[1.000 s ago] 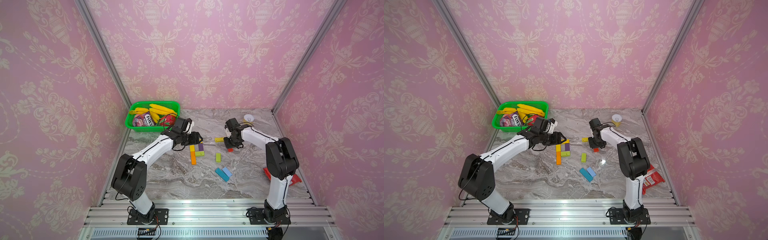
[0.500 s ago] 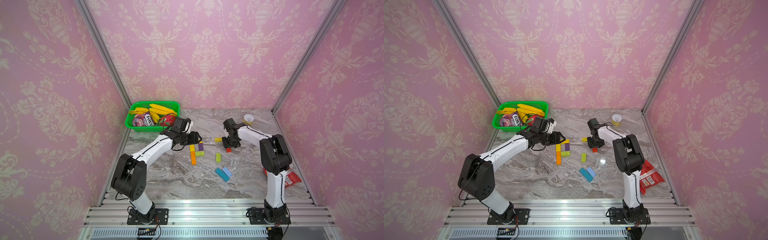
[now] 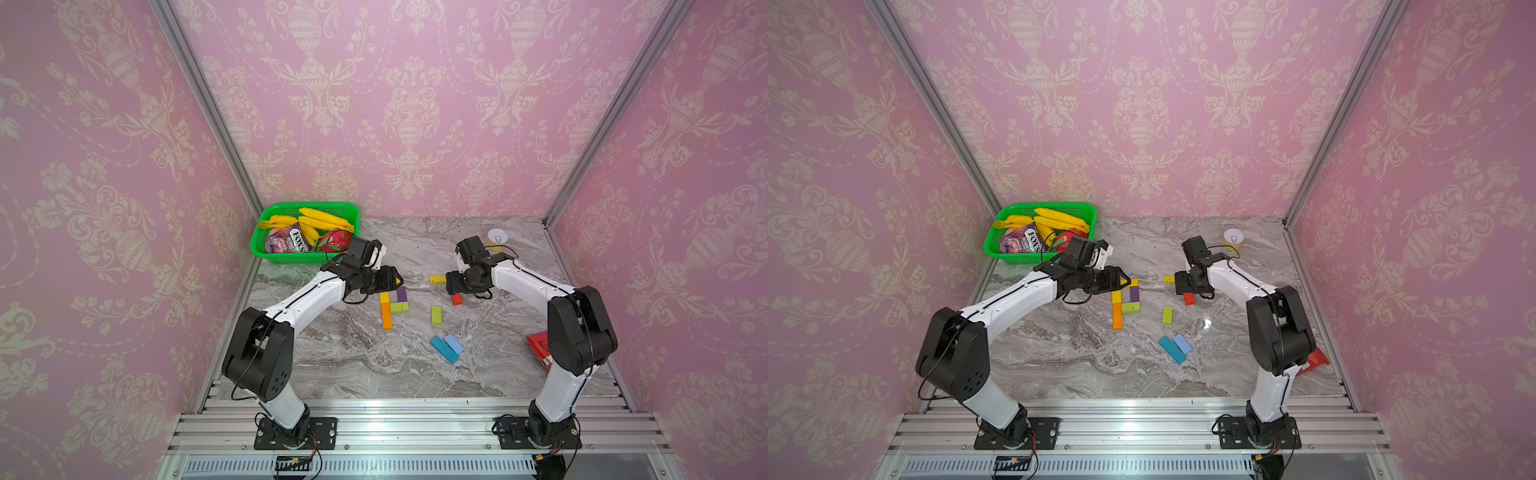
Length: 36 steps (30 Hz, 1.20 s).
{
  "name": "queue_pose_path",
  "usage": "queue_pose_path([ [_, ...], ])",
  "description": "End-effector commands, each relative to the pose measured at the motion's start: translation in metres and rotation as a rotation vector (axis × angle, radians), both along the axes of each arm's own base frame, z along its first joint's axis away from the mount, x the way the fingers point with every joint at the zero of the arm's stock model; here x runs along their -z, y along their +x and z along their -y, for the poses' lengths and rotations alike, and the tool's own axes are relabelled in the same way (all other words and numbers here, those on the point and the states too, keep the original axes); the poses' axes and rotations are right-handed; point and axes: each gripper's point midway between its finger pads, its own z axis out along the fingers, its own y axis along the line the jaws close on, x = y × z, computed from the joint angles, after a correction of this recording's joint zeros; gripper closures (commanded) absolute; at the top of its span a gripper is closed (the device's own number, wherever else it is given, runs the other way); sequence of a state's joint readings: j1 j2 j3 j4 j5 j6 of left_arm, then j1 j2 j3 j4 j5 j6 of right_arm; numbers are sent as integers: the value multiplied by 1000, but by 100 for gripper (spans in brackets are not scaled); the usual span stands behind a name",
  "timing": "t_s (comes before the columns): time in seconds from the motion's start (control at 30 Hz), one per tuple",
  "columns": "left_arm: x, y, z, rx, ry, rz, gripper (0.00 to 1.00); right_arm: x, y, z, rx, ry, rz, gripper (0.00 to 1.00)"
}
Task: Assemble the letter p with building blocks
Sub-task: Place the building block at the center of the board, then assemble the building block at the center of the board.
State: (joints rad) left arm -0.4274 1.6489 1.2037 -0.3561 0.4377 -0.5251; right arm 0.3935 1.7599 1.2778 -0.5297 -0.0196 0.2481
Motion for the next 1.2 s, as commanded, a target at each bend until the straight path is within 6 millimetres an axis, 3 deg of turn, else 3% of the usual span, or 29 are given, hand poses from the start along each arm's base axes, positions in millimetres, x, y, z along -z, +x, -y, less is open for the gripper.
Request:
queue_pose_path([
  [0.0, -9, -4, 0, -5, -35, 5, 36, -3, -16, -3, 25, 55, -4, 36],
  [0.07, -11, -4, 1, -1, -41, 11, 37, 4, -27, -3, 42, 86, -26, 49],
  [0.1, -12, -4, 2, 4, -44, 11, 37, 20, -41, 1, 61, 93, -65, 53],
  [0.27, -12, -7, 15, 48, -75, -4, 46, 48, -65, 2, 136, 163, -104, 68],
  [0.6, 8, -21, 63, 157, -115, -67, 88, 72, -69, 11, 206, 128, -130, 72],
  [0.77, 26, -21, 77, 160, -147, -137, 93, 83, -62, 11, 214, 103, -154, 72],
  [1.17, 28, -18, 78, 160, -114, -135, 93, 91, -46, 8, 212, 80, -166, 72],
])
